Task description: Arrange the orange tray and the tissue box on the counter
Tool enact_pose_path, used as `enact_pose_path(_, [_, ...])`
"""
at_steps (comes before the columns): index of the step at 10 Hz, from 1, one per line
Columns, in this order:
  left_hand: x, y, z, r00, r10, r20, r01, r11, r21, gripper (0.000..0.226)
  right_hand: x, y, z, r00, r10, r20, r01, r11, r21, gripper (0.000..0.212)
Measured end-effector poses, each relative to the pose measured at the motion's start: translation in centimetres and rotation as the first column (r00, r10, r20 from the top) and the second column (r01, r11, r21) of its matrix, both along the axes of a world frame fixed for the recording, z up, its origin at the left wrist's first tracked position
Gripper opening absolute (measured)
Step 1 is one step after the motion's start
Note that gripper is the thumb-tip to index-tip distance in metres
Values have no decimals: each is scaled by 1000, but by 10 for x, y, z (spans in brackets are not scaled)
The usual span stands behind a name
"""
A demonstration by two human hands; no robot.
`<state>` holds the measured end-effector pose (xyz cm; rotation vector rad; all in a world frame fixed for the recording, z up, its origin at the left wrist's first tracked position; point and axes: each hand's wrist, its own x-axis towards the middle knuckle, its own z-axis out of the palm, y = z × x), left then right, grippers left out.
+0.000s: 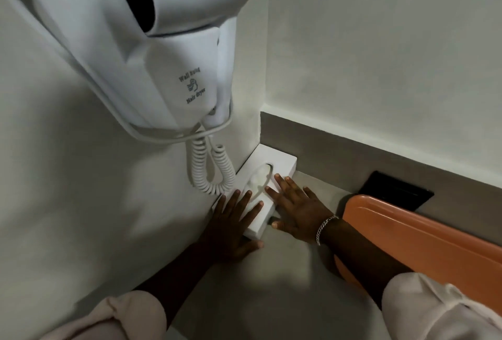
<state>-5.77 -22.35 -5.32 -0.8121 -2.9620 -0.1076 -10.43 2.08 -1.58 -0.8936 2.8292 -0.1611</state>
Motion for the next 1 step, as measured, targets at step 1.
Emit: enact_pose_path(1, [7,17,20,999,31,40,-37,990,139,88,51,3,36,987,-138,-84,105,944,-312,78])
